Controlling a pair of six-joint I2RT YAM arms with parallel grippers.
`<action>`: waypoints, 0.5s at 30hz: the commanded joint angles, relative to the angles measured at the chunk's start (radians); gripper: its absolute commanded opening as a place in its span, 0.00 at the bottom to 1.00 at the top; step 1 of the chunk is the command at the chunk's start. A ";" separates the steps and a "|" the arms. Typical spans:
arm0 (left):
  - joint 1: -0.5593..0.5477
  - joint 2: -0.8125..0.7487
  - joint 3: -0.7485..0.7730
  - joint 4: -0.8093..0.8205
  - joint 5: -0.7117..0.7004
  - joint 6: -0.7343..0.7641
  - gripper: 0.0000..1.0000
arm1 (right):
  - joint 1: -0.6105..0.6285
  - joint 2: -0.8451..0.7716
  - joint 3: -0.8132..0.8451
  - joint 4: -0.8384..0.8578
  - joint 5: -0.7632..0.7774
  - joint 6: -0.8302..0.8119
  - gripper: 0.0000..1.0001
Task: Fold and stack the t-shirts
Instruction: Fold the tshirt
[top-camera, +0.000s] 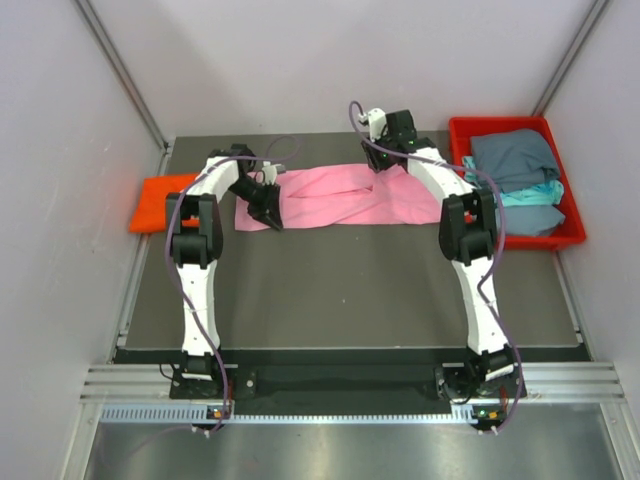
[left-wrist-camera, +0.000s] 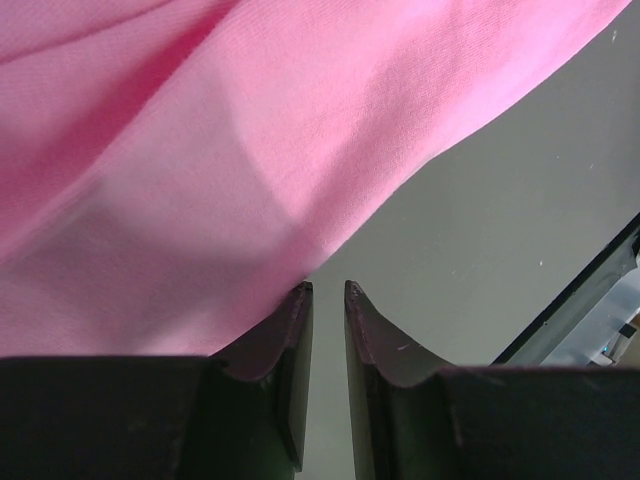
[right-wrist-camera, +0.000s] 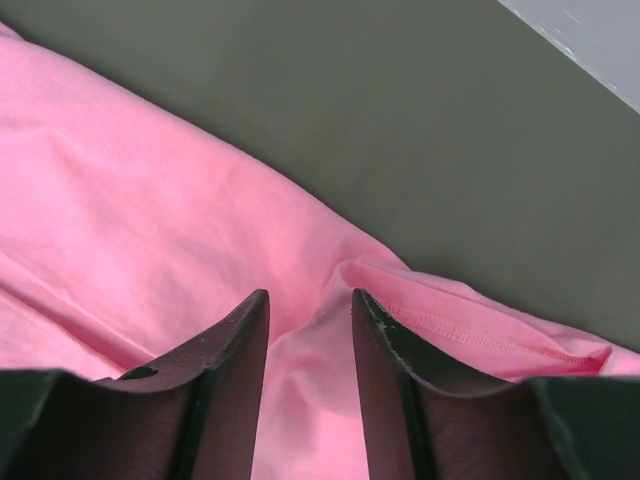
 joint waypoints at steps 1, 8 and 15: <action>0.000 -0.064 0.008 0.011 -0.002 0.014 0.24 | 0.023 -0.014 0.046 0.027 0.048 0.006 0.40; 0.000 -0.063 0.033 0.013 0.010 0.010 0.24 | 0.024 -0.160 -0.082 0.009 0.115 0.006 0.42; 0.000 -0.033 0.060 0.019 0.036 -0.001 0.24 | -0.018 -0.249 -0.204 -0.002 0.141 -0.012 0.39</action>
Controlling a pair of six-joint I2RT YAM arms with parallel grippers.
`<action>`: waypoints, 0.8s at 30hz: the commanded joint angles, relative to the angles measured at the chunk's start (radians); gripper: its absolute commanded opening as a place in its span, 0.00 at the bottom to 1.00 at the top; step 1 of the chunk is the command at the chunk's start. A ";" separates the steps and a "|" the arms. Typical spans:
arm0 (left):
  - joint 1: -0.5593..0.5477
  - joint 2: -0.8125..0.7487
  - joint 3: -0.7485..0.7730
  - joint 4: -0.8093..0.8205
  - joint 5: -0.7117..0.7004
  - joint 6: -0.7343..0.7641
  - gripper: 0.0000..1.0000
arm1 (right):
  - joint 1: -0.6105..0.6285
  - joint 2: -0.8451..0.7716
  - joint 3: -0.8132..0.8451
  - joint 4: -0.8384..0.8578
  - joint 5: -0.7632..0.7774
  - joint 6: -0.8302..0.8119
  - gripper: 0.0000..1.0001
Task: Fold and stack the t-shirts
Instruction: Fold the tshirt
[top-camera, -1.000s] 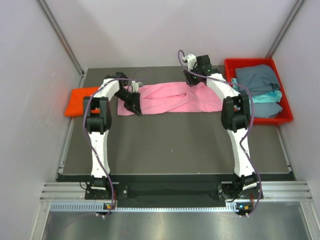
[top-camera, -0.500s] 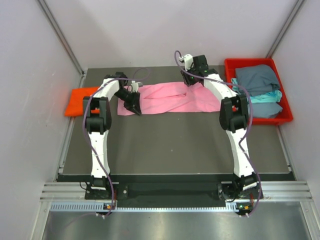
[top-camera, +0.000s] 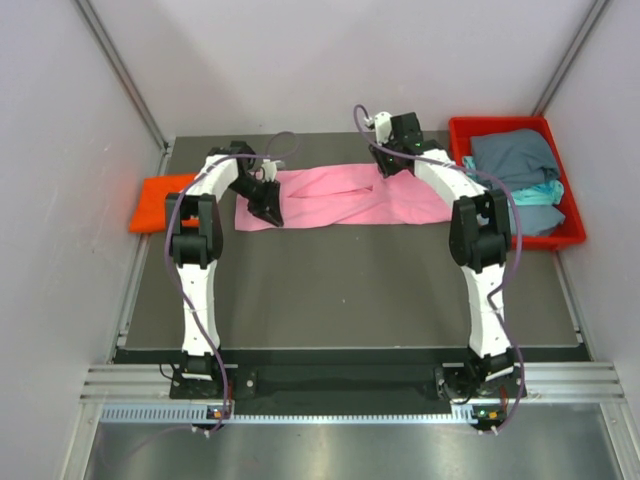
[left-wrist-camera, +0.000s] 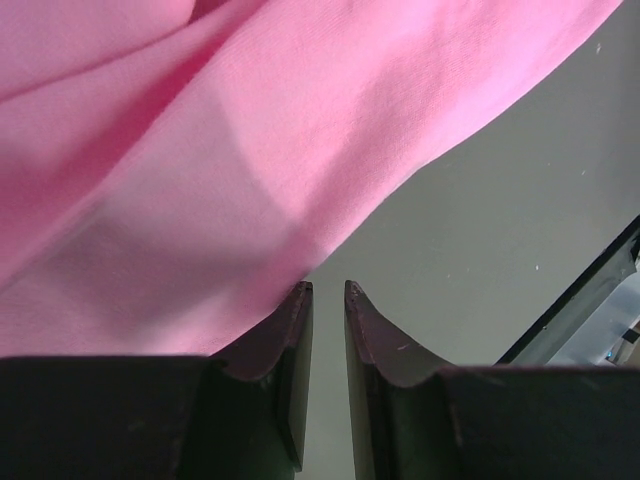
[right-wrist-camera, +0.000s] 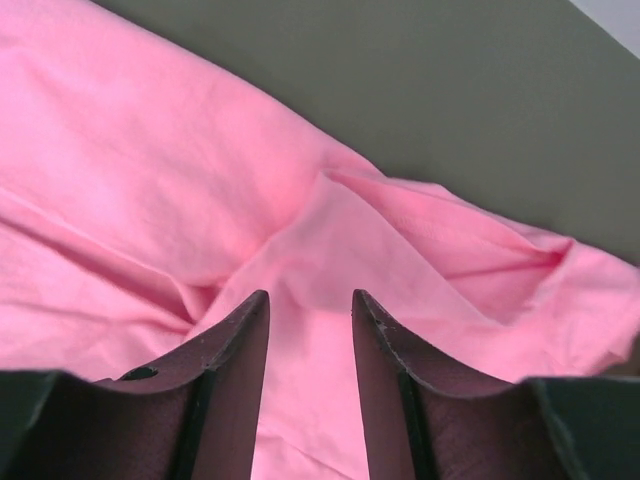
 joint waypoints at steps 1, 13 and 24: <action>0.000 -0.030 0.041 0.019 0.038 0.000 0.24 | -0.032 -0.113 -0.035 0.006 0.027 -0.011 0.39; 0.003 -0.039 0.029 0.019 0.035 -0.003 0.24 | -0.081 -0.033 -0.013 -0.016 0.028 -0.024 0.30; 0.012 -0.030 0.027 0.026 0.042 -0.009 0.24 | -0.084 -0.012 -0.029 -0.021 0.021 -0.018 0.30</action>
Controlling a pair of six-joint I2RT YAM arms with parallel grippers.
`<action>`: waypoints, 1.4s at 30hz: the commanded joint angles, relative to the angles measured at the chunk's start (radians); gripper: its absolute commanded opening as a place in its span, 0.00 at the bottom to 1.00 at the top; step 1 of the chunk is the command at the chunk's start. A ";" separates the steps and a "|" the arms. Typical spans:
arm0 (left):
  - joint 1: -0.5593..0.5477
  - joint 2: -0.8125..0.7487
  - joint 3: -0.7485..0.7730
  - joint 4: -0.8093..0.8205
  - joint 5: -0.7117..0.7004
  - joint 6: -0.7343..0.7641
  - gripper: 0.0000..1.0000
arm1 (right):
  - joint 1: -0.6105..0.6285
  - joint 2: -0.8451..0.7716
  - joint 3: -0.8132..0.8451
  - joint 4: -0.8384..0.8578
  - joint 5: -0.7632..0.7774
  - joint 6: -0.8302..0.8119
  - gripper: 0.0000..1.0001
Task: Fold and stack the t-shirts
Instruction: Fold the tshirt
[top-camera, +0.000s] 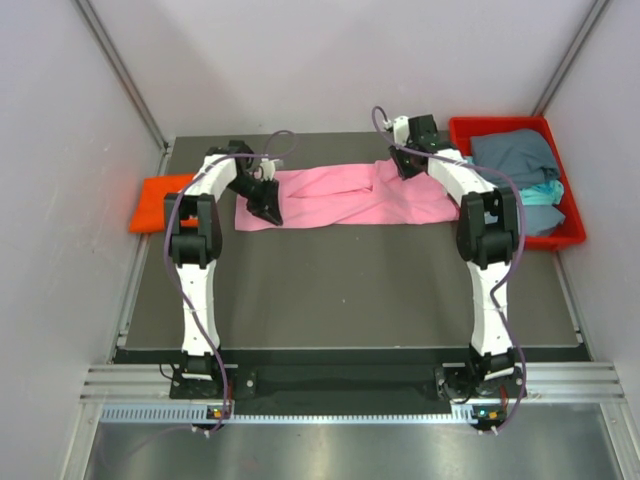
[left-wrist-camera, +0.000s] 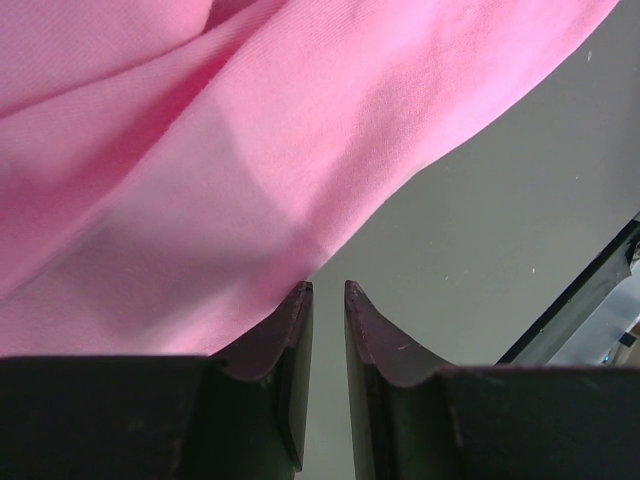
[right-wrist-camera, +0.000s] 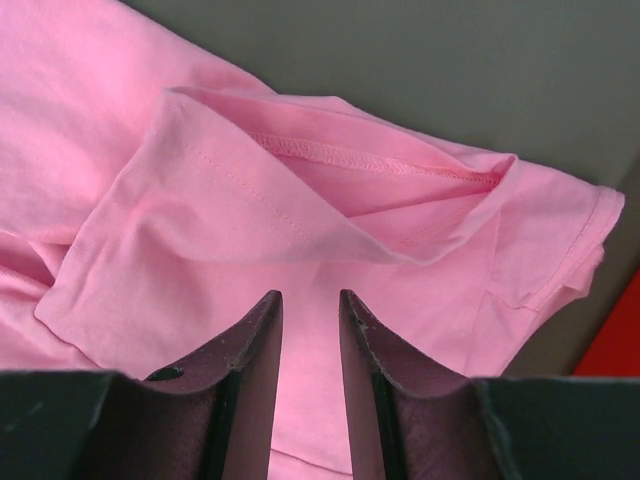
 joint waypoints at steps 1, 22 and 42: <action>0.004 -0.027 0.018 0.023 0.030 -0.009 0.24 | 0.001 0.007 0.024 0.011 -0.003 -0.001 0.30; -0.006 -0.076 -0.040 0.023 -0.012 0.002 0.24 | 0.078 0.171 0.310 0.087 -0.041 0.015 0.35; 0.202 -0.161 0.012 0.077 -0.039 -0.171 0.94 | -0.035 -0.220 -0.145 -0.062 -0.205 0.272 0.78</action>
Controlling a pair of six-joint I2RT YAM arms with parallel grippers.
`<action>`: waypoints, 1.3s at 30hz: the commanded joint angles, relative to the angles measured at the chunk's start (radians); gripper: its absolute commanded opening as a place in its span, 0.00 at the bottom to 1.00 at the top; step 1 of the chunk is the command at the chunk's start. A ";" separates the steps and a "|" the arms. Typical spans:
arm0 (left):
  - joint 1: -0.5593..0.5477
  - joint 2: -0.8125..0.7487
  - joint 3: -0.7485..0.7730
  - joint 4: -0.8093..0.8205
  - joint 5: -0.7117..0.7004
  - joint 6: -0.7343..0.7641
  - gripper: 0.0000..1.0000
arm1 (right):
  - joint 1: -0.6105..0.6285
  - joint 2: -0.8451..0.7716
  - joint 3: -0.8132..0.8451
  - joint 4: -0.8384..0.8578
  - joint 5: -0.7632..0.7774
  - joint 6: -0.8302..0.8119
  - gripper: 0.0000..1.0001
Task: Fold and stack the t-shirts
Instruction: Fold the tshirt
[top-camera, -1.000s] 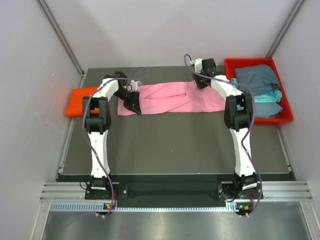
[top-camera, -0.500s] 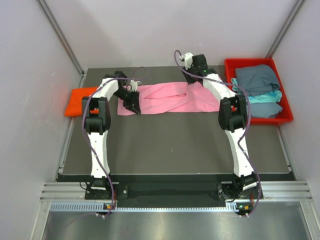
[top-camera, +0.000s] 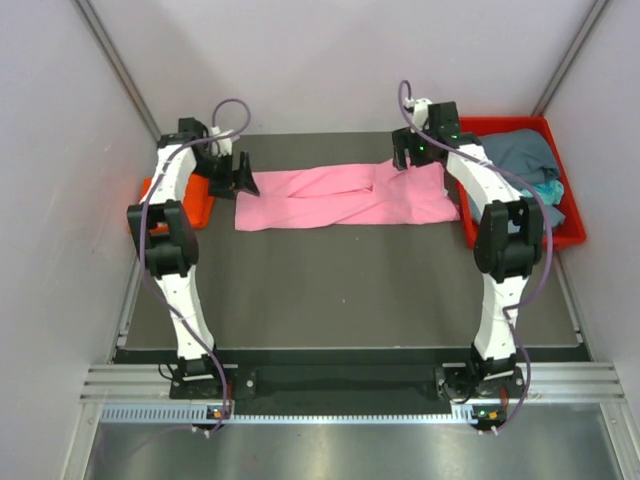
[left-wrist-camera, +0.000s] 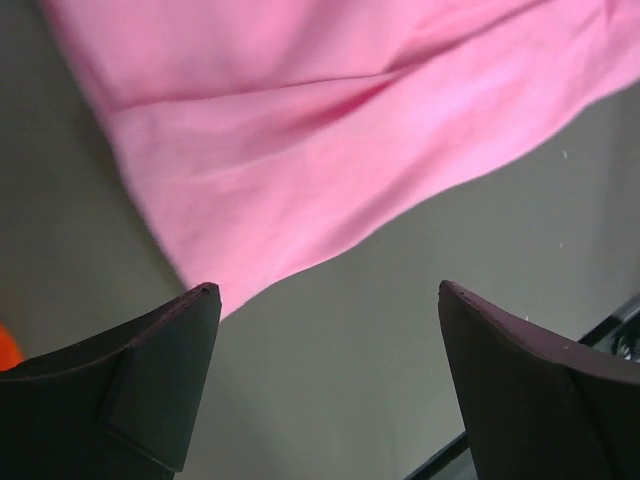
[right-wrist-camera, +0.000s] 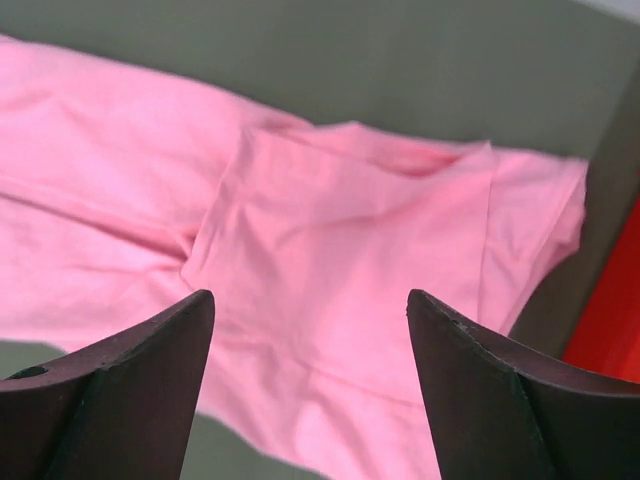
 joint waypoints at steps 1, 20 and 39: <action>0.082 0.027 -0.023 0.038 0.016 -0.098 0.95 | -0.024 -0.037 -0.099 -0.058 -0.145 0.095 0.78; 0.123 0.179 -0.009 0.101 0.013 -0.179 0.80 | -0.060 0.096 -0.114 -0.009 -0.242 0.108 0.77; 0.122 0.145 -0.135 0.051 0.052 -0.121 0.00 | -0.067 0.182 -0.035 0.007 -0.219 0.168 0.77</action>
